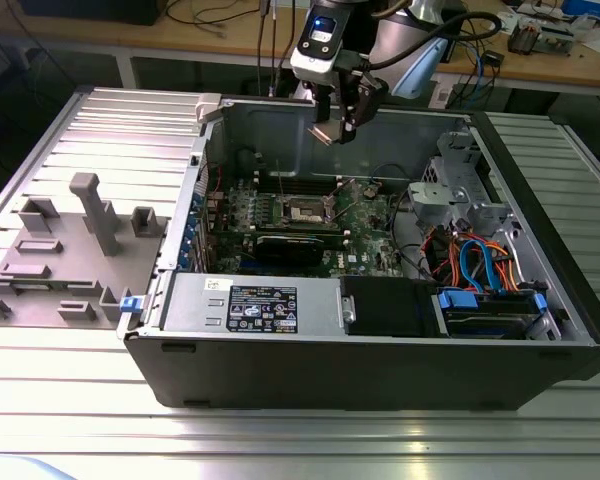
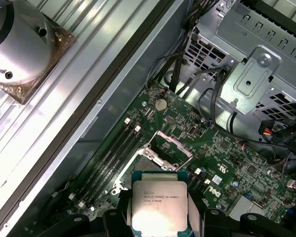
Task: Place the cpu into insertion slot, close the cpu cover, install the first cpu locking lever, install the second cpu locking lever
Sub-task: 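Place the cpu into insertion slot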
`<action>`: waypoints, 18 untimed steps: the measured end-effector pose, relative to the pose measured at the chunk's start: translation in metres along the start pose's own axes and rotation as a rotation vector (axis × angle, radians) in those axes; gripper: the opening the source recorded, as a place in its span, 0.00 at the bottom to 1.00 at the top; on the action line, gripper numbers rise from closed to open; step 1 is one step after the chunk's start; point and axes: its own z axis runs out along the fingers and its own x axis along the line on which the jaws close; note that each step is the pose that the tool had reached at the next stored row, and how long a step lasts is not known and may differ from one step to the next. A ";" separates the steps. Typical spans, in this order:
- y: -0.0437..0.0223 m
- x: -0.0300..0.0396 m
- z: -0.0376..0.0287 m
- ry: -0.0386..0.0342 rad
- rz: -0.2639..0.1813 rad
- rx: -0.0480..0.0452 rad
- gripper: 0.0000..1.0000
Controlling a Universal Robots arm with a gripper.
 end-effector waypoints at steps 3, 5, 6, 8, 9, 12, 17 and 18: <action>0.0000 0.0000 0.0000 0.0000 0.001 0.0000 0.54; 0.0000 0.0001 0.0002 -0.0010 0.013 -0.0005 0.54; 0.0001 0.0001 0.0002 -0.0019 0.023 -0.0006 0.54; 0.0000 0.0001 0.0009 -0.0048 0.053 -0.0010 0.54; 0.0000 0.0001 0.0015 -0.0061 0.068 -0.0012 0.54; -0.0003 0.0002 0.0030 -0.0072 0.104 0.0013 0.54; -0.0005 0.0001 0.0034 -0.0058 0.105 0.0034 0.54; -0.0005 0.0001 0.0034 -0.0058 0.105 0.0034 0.54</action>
